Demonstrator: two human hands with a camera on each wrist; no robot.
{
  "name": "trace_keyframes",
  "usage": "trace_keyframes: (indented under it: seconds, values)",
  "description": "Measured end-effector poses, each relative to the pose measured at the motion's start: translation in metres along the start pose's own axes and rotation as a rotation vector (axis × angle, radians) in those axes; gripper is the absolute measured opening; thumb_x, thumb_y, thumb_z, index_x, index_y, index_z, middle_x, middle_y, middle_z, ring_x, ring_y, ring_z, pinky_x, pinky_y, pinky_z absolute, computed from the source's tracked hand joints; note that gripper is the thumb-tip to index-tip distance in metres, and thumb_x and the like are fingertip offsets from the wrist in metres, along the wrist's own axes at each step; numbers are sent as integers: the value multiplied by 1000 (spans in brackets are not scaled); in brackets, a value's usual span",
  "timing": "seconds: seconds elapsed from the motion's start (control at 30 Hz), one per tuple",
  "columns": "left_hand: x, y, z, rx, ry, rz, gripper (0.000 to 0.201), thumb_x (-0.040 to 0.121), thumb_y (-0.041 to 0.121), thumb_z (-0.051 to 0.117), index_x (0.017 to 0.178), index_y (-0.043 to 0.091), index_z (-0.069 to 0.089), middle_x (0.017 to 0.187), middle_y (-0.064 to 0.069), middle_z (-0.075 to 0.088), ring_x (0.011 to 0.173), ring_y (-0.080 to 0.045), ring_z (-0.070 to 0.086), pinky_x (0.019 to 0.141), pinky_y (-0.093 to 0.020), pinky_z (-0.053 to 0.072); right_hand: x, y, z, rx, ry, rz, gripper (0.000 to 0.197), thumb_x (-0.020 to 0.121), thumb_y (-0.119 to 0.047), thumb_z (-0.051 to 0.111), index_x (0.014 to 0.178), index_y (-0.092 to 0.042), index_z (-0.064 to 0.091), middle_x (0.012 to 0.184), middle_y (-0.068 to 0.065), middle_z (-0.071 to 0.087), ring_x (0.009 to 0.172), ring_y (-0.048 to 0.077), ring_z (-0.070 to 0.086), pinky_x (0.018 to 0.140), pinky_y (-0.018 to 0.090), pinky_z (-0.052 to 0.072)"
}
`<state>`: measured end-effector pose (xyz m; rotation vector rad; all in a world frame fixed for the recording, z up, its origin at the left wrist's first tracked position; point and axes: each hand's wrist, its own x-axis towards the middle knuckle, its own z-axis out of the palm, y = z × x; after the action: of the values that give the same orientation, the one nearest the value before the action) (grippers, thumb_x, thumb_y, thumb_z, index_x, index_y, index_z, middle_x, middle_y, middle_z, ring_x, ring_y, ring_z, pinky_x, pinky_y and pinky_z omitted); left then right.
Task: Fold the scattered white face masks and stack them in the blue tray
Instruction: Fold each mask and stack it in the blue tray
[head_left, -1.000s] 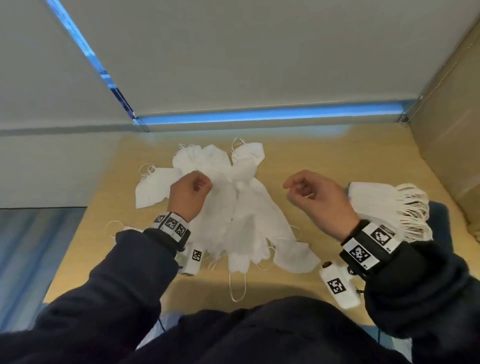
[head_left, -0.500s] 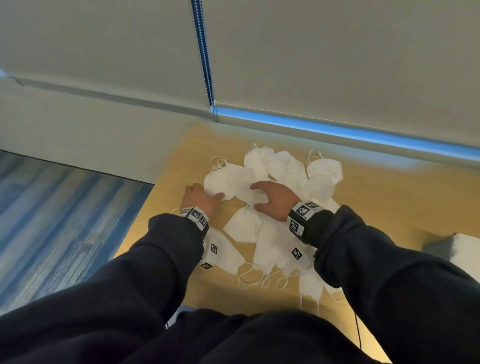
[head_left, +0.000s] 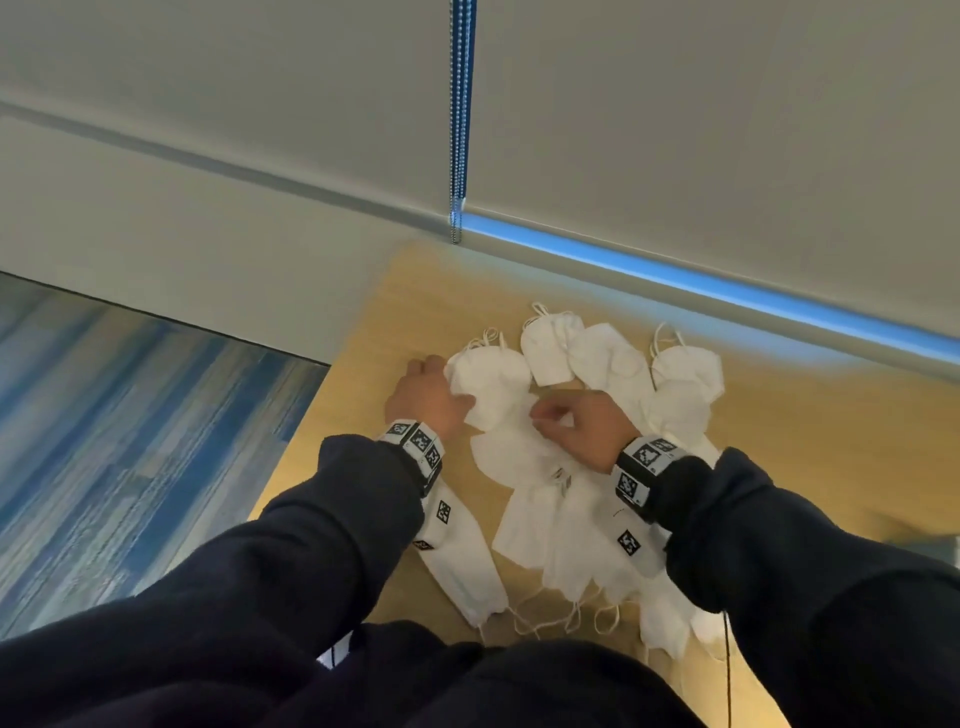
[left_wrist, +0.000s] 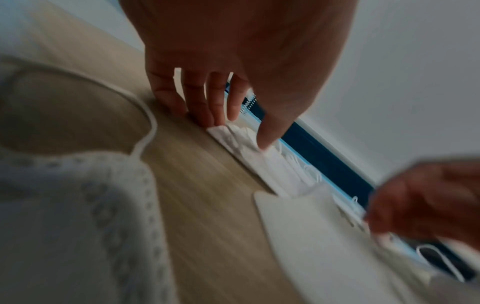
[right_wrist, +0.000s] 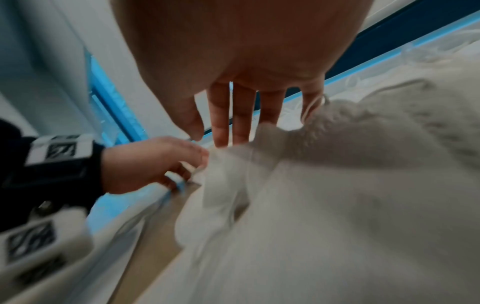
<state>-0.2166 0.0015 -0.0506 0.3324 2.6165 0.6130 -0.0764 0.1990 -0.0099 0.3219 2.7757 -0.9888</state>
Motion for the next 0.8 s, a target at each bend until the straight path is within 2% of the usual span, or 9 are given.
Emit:
trace_keyframes:
  seconds: [0.13,0.2,0.27,0.33,0.4,0.47,0.53,0.67,0.8]
  values:
    - [6,2,1,-40,-31,-37,60,85,35,74,135,16,47,120,-8,64,105,-31,65,82,-38,54,60,5,-23,-237,61,152,46,92,-31,63,136,-26,54,143,5,52,127,27,50,105,43,43]
    - [9,0,-1,-67,-36,-28,52,84,28,74,131,20,54,120,-6,65,105,-28,65,88,-39,55,86,5,-33,-362,12,215,62,90,-29,65,147,-25,41,154,6,41,136,31,43,109,49,40]
    - [9,-2,-4,-63,-29,5,41,83,20,72,122,24,60,123,-3,59,107,-25,62,93,-39,53,107,2,-39,-441,-19,211,73,89,-24,67,153,-27,32,158,5,36,140,32,38,112,51,39]
    - [9,-5,-8,-71,-32,26,28,81,17,71,107,25,63,117,-1,57,103,-24,60,87,-34,51,125,-1,-41,-520,-76,179,83,87,-23,71,156,-31,26,163,2,29,147,30,30,116,53,32]
    - [7,-8,-18,-181,-27,40,15,80,21,75,85,26,61,100,1,62,91,-22,60,75,-30,46,139,0,-39,-636,-187,159,94,84,-25,75,157,-37,19,166,0,21,151,30,23,119,56,25]
    - [3,-11,-30,-377,-33,61,18,80,26,78,75,25,60,84,4,65,83,-20,61,72,-30,45,148,1,-37,-704,-265,182,100,79,-27,78,157,-41,17,161,1,30,145,32,32,115,57,30]
    - [-5,-16,-48,-623,-53,62,13,81,24,79,78,21,67,82,4,68,81,-19,64,78,-35,49,152,-3,-41,-719,-241,210,95,77,-30,79,155,-39,24,148,4,43,135,32,43,109,54,36]
    - [-29,-25,-85,-920,3,114,6,86,12,74,86,14,67,87,6,70,83,-13,66,78,-35,50,143,-20,-61,-793,3,80,36,89,-46,60,124,-39,64,121,-1,55,117,26,47,98,46,36]
    - [-45,-38,-100,-992,64,52,29,90,3,63,89,31,57,87,6,71,79,-15,65,61,-31,49,100,-33,-83,-272,276,55,36,82,-53,73,108,-28,73,129,-4,58,121,24,49,104,49,39]
